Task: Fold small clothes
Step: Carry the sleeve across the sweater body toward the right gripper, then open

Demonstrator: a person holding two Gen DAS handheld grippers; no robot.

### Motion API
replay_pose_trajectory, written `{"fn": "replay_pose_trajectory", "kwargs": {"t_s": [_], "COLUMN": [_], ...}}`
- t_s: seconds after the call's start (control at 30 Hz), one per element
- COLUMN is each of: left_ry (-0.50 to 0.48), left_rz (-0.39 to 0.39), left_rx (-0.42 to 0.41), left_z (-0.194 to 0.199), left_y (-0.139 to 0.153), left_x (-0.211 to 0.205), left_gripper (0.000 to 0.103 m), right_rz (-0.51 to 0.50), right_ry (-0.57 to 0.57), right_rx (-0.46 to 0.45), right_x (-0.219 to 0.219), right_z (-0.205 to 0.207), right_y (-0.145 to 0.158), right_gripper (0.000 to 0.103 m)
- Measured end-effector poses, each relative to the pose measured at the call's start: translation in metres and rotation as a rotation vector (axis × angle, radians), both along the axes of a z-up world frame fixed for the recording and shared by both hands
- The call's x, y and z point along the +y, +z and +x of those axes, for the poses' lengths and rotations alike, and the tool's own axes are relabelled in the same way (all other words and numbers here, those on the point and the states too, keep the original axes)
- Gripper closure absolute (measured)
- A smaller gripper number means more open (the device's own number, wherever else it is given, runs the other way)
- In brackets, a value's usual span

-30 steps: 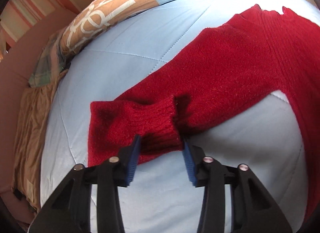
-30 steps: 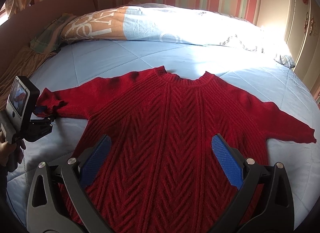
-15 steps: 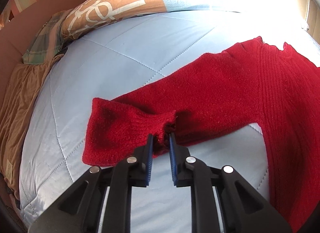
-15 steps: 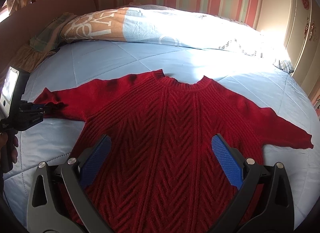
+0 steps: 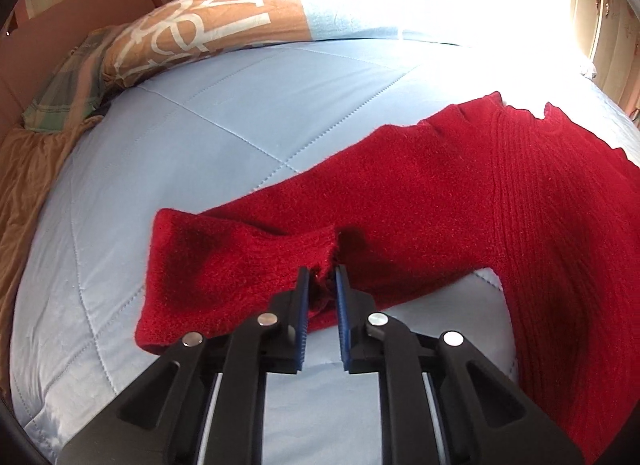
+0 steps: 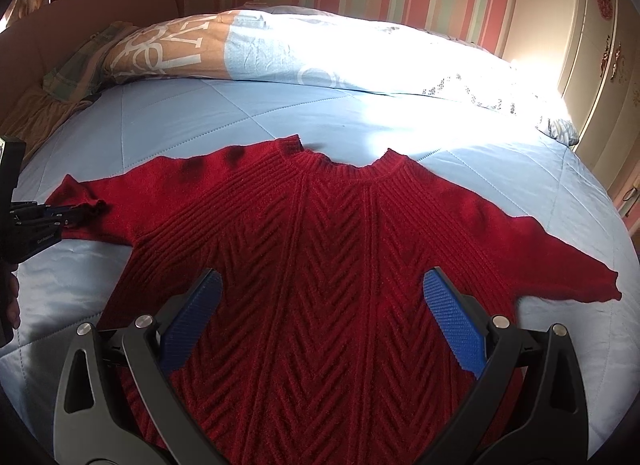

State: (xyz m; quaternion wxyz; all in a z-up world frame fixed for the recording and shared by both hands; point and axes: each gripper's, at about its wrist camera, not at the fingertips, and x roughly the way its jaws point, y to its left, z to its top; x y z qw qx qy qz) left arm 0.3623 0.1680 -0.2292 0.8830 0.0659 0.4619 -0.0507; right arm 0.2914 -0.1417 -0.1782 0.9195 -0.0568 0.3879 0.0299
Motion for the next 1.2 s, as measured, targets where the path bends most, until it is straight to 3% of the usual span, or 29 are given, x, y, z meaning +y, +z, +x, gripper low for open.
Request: {"fn": "replay_pose_trajectory", "kwargs": {"t_s": [0.07,0.3,0.37,0.53,0.67,0.93,1.07,1.2], "left_ry": [-0.036,-0.168,-0.19,-0.205,-0.218,-0.193,-0.194,-0.198], "left_rz": [-0.047,-0.346,-0.415,-0.489,-0.498,-0.5,-0.469,-0.371], "left_rx": [0.003,-0.029,-0.037,-0.078,-0.077,0.019,0.046,0.072], "left_z": [0.0,-0.006,-0.007,-0.017,-0.022,-0.005,0.003,0.005], "left_y": [0.0,0.016,0.025,0.055,0.067,0.044,0.025,0.0], "left_x": [0.005,0.0,-0.016,-0.079,-0.142,-0.237,-0.274,-0.296], "left_gripper": [0.09,0.091,0.091,0.091,0.091,0.091,0.091,0.09], "right_rz": [-0.008,-0.048,-0.046,-0.059,-0.067,-0.063,-0.046,-0.027], "right_ry": [-0.001,-0.034,-0.051,-0.078,-0.103,-0.183,-0.218,-0.234], "right_rx": [-0.004,-0.001,-0.005,-0.029,-0.04,-0.063,-0.053,-0.032], "right_x": [-0.002,-0.015,-0.021,-0.034,-0.051,-0.114,-0.14,-0.156], "right_z": [0.002,0.011,0.012,0.008,0.006,0.003,0.005,0.006], "right_y": [-0.002,-0.015,-0.015,-0.009,-0.004,0.007,0.002,-0.004], "right_gripper": [0.003,0.003,0.003,0.003,0.003,0.003,0.003,0.003]}}
